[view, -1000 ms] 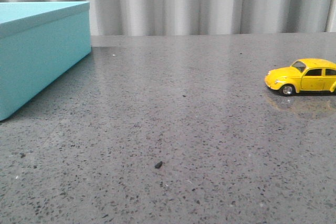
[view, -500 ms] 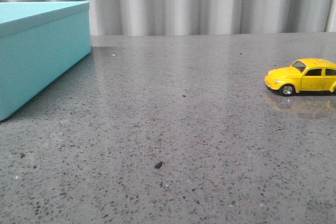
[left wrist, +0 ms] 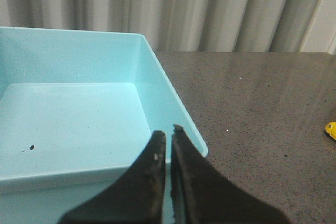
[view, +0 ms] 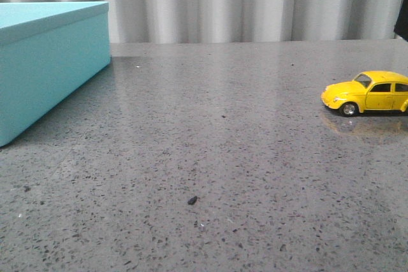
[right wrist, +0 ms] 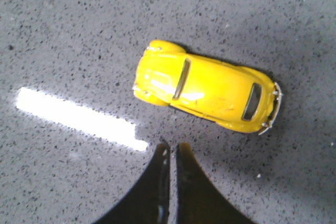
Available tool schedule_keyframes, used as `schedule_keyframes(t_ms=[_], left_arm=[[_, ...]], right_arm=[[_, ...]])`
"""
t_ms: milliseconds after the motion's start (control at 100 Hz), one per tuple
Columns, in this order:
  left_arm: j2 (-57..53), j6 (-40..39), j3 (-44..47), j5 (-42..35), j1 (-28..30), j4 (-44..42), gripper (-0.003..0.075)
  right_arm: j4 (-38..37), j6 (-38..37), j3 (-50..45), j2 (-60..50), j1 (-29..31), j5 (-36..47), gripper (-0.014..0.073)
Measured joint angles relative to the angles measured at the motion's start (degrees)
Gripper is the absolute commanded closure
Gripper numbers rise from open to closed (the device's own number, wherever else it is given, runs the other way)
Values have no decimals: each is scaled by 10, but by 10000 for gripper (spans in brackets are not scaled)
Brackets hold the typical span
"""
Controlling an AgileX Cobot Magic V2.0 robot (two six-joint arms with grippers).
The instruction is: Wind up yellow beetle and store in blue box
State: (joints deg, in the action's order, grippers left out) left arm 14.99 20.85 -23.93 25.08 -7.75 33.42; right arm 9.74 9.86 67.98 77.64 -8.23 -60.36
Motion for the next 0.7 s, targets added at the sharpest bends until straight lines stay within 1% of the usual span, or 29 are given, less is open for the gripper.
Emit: schedule_keyframes(t_ms=[190,400,700], left_arm=[[0,0,0,0,0,0,741],[0,0,0,0,0,-1,741],[0,0,0,0,0,-1,741]], right_arm=[[-3,0,0,28,0,11,645],[-8,0,0,33,0,37,645],[-12,0,0,58,8,40,645]])
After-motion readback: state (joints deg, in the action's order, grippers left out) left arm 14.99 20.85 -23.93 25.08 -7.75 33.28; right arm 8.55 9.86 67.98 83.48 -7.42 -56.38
